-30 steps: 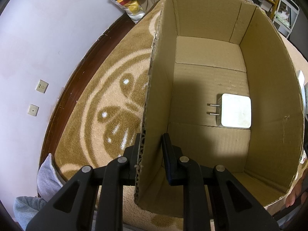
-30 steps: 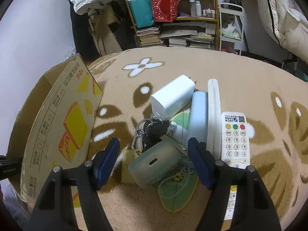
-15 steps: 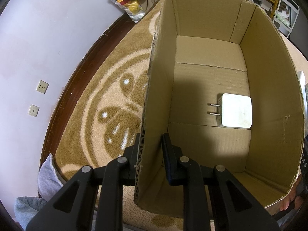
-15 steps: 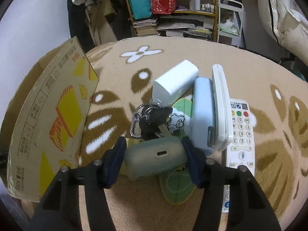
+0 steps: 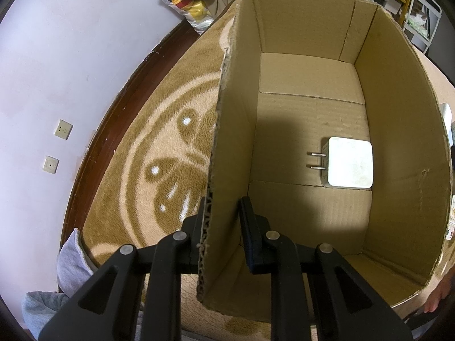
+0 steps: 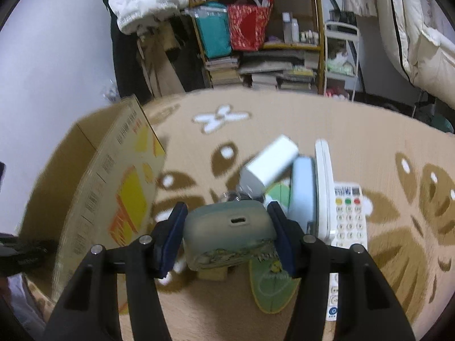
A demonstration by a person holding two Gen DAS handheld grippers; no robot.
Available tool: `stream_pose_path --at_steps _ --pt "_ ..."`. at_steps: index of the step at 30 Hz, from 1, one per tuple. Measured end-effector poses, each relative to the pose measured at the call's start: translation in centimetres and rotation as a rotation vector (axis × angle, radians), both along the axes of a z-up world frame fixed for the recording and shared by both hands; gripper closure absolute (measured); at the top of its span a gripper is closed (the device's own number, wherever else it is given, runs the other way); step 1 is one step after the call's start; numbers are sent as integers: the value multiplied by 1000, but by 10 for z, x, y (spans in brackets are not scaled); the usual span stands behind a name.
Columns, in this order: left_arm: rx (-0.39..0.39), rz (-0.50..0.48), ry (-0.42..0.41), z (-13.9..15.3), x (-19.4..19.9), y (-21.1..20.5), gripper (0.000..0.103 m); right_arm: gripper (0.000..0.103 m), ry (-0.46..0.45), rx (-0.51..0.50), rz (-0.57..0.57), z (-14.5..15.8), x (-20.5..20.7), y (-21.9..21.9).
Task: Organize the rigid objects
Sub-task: 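Grasp the grey-green earbud case with the right gripper, then carry the earbud case into the box with the right gripper and drop it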
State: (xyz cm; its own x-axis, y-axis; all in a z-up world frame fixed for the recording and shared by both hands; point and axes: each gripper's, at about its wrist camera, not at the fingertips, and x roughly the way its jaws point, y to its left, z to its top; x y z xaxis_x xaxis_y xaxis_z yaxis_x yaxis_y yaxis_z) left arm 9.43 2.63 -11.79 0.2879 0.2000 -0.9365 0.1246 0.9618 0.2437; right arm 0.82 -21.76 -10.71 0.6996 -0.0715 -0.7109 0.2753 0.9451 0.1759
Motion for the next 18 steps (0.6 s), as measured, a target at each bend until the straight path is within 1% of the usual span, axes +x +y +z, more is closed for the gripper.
stream_pose_path --at_steps 3,6,15,18 --pt "1 -1 0 0 0 0 84 42 -41 -18 9 13 2 5" --pt "3 -1 0 0 0 -1 84 42 -88 7 15 28 3 6" --pt "4 -1 1 0 0 -2 84 42 -213 -10 64 80 11 25" --pt "8 -1 2 -1 0 -2 83 42 -243 6 82 93 16 33"
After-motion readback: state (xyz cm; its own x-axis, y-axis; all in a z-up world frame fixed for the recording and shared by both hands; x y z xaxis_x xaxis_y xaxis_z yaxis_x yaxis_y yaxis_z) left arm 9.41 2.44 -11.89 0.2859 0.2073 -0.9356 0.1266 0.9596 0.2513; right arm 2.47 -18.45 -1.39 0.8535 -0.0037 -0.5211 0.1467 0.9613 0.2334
